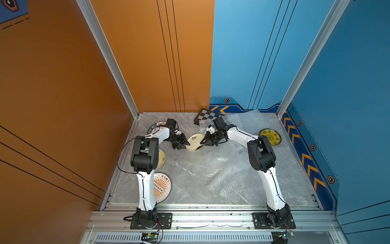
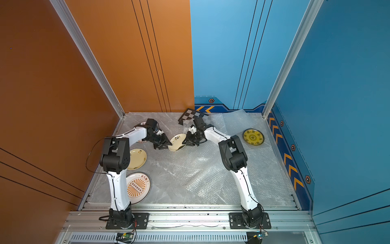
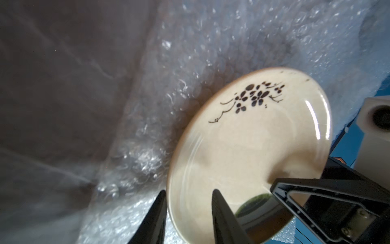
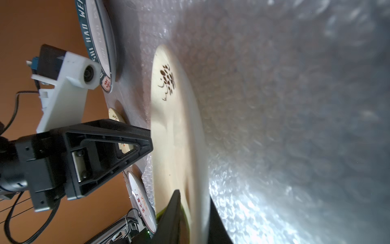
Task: Unpack dinner plates from bubble wrap
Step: Pick up the plate from the bubble wrap.
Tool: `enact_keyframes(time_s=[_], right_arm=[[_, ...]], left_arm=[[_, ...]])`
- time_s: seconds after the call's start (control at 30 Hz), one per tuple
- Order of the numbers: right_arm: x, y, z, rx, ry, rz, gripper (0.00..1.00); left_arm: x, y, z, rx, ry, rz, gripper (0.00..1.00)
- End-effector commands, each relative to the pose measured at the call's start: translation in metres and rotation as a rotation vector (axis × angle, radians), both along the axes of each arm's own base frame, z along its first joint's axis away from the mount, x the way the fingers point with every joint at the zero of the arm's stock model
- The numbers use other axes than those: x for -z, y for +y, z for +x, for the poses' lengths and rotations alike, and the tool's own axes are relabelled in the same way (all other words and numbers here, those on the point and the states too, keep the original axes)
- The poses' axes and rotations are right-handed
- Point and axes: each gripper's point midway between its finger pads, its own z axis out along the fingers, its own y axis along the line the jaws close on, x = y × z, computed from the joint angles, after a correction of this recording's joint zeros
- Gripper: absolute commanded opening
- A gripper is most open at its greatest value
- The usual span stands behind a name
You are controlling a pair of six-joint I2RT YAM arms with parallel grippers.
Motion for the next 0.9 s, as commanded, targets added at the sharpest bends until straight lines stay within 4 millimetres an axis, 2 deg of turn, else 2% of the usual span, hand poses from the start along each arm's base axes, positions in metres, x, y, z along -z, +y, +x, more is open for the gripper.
enact_keyframes(time_s=[0.0,0.13,0.27,0.43,0.67,0.87], right_arm=[[-0.033,-0.008,0.01,0.022,-0.082,0.026,0.19],[-0.041,-0.013,0.012,0.03,-0.101,0.039,0.19],[-0.037,-0.021,0.007,0.033,-0.092,0.044,0.16],[-0.046,-0.021,0.003,0.034,-0.102,0.089,0.16],[-0.067,-0.011,-0.014,-0.008,-0.116,0.156,0.15],[-0.077,0.011,-0.032,-0.058,-0.118,0.186,0.15]], left_arm=[[-0.033,0.009,-0.002,-0.032,-0.039,-0.025,0.38],[-0.051,0.014,-0.005,-0.053,-0.068,-0.033,0.39],[-0.068,0.018,-0.011,-0.076,-0.091,-0.035,0.4],[-0.091,0.027,-0.025,-0.113,-0.127,-0.032,0.41],[-0.124,0.045,-0.058,-0.197,-0.202,0.02,0.47],[-0.145,0.067,-0.085,-0.304,-0.264,0.06,0.5]])
